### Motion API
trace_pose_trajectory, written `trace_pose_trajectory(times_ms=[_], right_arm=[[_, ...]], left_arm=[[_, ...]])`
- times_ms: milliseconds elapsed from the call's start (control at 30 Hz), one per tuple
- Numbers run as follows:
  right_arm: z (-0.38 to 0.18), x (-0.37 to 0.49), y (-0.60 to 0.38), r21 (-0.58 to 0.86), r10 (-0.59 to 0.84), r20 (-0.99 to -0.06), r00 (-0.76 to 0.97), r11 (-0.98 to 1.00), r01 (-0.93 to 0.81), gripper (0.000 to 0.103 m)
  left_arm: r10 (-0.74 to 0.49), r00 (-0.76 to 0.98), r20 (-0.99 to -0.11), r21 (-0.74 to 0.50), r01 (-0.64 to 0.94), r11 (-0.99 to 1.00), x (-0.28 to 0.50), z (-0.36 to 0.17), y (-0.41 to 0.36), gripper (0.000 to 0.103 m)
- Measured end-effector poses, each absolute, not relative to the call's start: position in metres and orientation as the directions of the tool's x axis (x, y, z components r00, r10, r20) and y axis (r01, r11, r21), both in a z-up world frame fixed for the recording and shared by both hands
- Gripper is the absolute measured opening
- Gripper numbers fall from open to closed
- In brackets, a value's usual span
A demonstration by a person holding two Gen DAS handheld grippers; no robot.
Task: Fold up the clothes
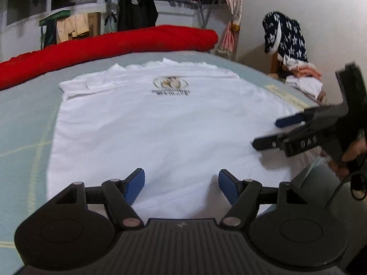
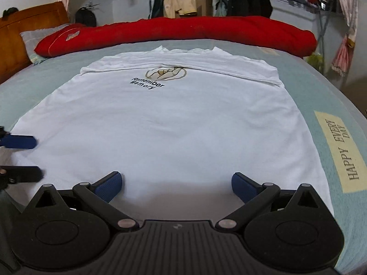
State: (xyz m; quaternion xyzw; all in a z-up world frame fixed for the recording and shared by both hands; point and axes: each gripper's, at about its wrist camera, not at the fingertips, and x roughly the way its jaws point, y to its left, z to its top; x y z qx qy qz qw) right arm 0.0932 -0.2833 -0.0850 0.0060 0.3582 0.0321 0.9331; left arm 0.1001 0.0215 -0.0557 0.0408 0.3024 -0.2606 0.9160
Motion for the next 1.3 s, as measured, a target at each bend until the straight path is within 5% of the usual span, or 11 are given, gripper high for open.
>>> trace_pose_trajectory(times_ms=[433,700,1000,1300], right_arm=[[-0.071,0.098,-0.282,0.095,0.083,-0.69,0.719,0.995,-0.024,0.103],[-0.068,0.116,-0.299,0.189,0.156,-0.66,0.735,0.981,-0.039,0.103],[-0.07,0.123,-0.303,0.149,0.154,-0.67,0.727,0.986,-0.072,0.103],[-0.072,0.106,-0.298,0.138,0.175,-0.673,0.719,0.984,-0.11,0.103]], left_arm=[[-0.396,0.766,-0.506,-0.16,0.368,0.916,0.259,0.013,0.058,0.072],[-0.328,0.726,-0.605,-0.16,0.292,0.943,0.373,-0.034,0.04,0.07],[-0.271,0.719,-0.64,-0.051,0.312,0.949,0.34,-0.048,0.052,0.07],[-0.495,0.599,-0.63,-0.062,0.597,0.8,0.218,-0.021,0.004,0.072]])
